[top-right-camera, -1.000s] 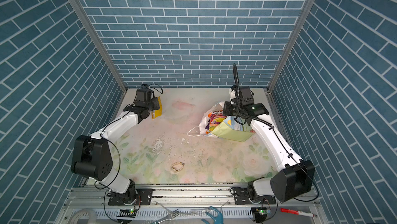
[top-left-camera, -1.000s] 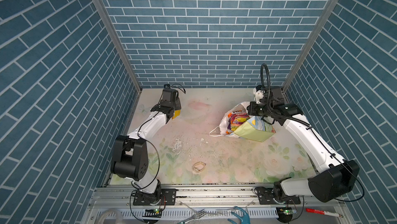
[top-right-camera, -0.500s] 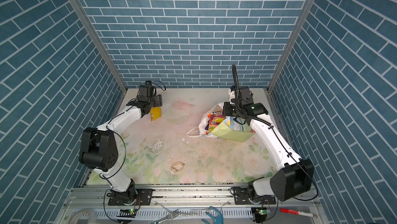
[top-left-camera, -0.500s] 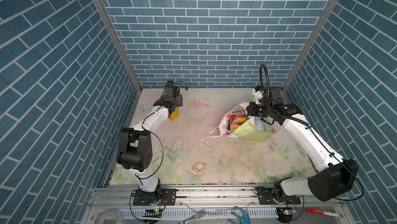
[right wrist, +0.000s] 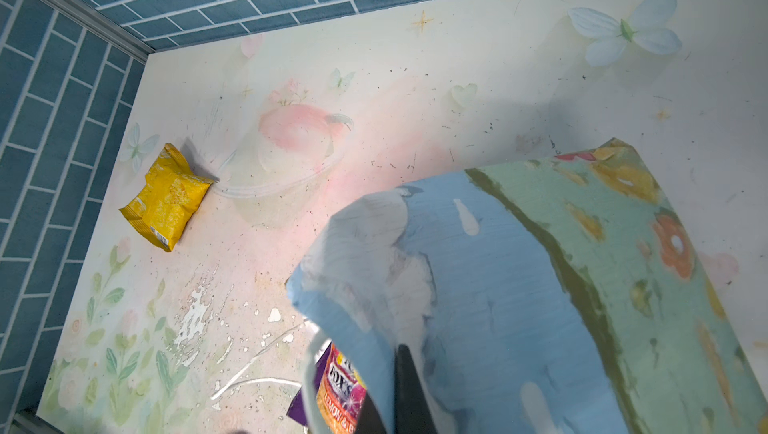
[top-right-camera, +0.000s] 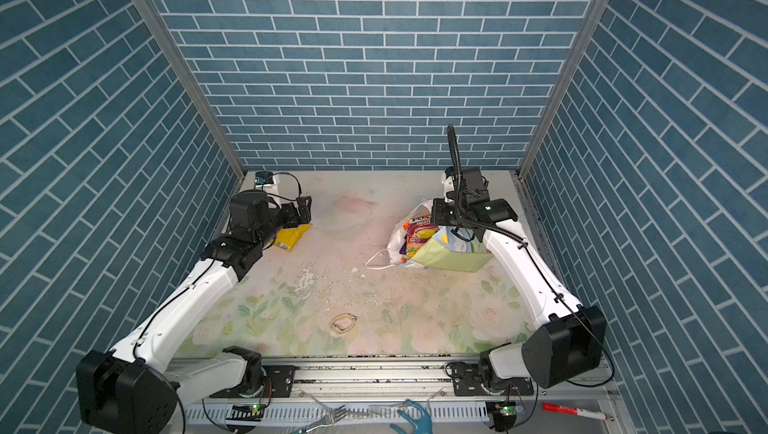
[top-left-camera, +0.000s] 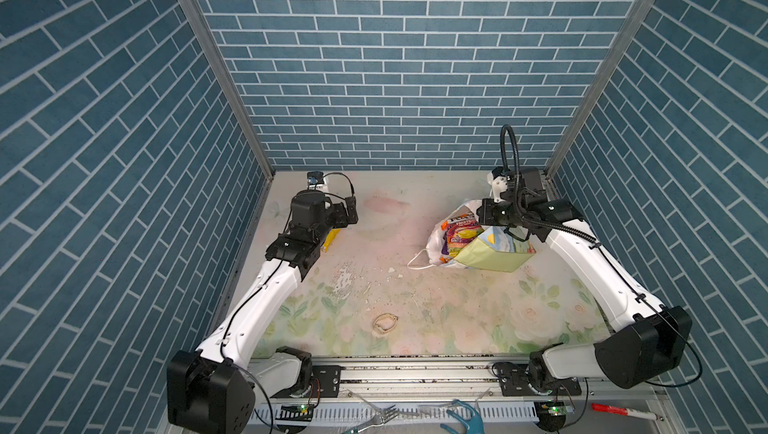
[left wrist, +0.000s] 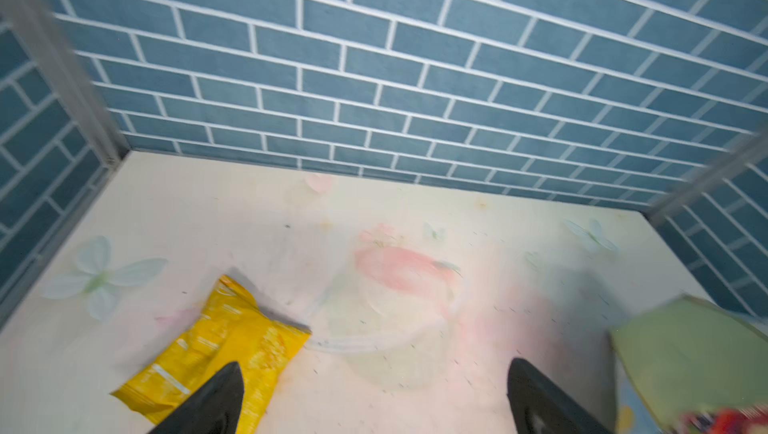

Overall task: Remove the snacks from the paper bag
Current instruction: 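Pull the yellow chip bag out with the left gripper and drop it, then reach the left gripper into the bag mouth toward the Fox's candy bag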

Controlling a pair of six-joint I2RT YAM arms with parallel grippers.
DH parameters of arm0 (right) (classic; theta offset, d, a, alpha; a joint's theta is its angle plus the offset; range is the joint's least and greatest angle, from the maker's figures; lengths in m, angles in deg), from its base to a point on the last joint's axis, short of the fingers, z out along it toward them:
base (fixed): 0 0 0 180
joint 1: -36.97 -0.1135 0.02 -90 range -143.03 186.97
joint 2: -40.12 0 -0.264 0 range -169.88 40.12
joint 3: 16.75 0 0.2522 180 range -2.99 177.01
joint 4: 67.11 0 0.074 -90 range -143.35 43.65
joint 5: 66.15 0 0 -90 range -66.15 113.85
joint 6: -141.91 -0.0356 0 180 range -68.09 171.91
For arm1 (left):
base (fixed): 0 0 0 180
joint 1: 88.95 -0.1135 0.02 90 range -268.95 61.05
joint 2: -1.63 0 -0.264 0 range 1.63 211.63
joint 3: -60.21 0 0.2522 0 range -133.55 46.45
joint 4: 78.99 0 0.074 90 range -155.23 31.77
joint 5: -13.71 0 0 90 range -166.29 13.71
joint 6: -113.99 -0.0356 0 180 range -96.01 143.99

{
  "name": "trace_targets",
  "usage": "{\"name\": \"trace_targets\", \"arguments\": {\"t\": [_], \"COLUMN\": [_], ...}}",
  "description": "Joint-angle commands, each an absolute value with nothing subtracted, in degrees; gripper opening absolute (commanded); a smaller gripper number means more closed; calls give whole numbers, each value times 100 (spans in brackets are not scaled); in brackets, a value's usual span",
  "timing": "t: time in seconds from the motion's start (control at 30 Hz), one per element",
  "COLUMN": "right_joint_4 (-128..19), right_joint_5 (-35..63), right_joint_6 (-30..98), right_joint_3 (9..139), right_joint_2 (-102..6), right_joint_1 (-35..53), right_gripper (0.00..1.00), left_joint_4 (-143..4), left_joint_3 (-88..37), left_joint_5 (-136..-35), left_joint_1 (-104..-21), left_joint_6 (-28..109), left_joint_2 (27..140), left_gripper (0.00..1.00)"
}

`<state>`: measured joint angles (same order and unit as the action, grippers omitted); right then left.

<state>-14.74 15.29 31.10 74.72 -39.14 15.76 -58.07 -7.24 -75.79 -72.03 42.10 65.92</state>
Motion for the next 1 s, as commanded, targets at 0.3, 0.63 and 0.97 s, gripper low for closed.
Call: {"name": "trace_targets", "arguments": {"t": [0.3,0.63,0.97], "right_joint_4": [-1889,-1960,-2114], "right_joint_5": [2002,1712,1589], "right_joint_6": [3275,3159,2946], "right_joint_3": [7091,7133,7268], "right_joint_2": [-3564,-3528,-3690], "right_joint_1": [1569,1561,1414], "right_gripper": [0,0,0], "left_joint_4": [-6122,-6966,-7431], "left_joint_3": [-39,-30,-237], "left_joint_5": [-8227,-8024,-8066], "left_joint_1": [-6120,-4976,-4411], "left_joint_6": [4878,5019,5166], "left_joint_2": [5592,6380,7237], "left_gripper": [100,96,88]}}
